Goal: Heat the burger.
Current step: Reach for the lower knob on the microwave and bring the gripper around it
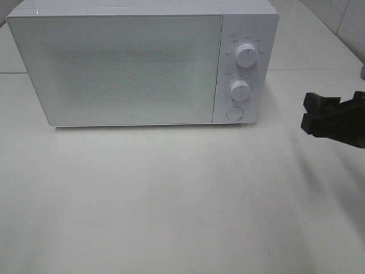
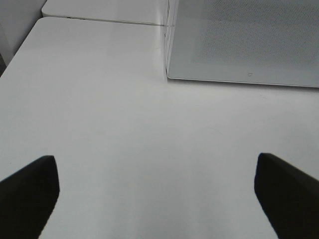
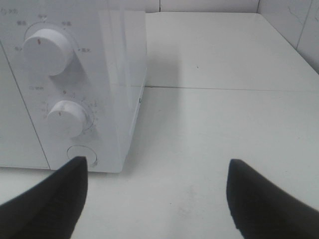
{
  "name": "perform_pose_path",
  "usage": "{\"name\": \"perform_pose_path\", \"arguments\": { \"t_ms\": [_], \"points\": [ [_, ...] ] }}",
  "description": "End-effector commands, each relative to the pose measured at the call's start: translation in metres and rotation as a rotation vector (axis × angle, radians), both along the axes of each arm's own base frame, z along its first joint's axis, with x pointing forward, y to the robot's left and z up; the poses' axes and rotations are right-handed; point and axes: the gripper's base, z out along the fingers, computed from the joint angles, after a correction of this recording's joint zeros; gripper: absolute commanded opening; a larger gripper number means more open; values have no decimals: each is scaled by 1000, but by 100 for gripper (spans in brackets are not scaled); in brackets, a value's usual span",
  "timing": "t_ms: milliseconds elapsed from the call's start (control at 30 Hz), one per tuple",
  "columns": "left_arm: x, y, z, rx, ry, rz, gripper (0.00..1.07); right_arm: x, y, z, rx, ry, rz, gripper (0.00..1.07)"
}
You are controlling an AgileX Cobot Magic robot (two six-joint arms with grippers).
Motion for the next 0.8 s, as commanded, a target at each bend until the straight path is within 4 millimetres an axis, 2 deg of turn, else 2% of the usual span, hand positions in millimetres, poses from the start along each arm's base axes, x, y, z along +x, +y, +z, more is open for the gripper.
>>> {"name": "perform_pose_path", "arguments": {
  "t_ms": [33,67,133,167,233,267,400,500,800],
  "points": [
    [-2,0,-1,0,-19,2,100,0,7,-2,-49,-36,-28,74],
    [-2,0,-1,0,-19,2,100,-2,16,-6,-69,-43,-32,74],
    [-2,0,-1,0,-19,2,100,-2,19,-9,-73,-36,-49,74],
    [-2,0,-1,0,-19,2,100,-4,28,-13,-76,-36,-64,74],
    [-2,0,-1,0,-19,2,100,-4,31,-14,-74,-34,-71,74],
    [-2,0,-1,0,-19,2,100,-4,41,-16,-65,-30,-72,74],
    [-2,0,-1,0,-19,2,100,-3,55,-19,-54,-18,-69,74],
    [-2,0,-1,0,-19,2,100,1,75,-21,-52,-16,-40,74],
    [-2,0,-1,0,-19,2,100,6,85,-16,-42,-34,-29,74]
  ]
}}
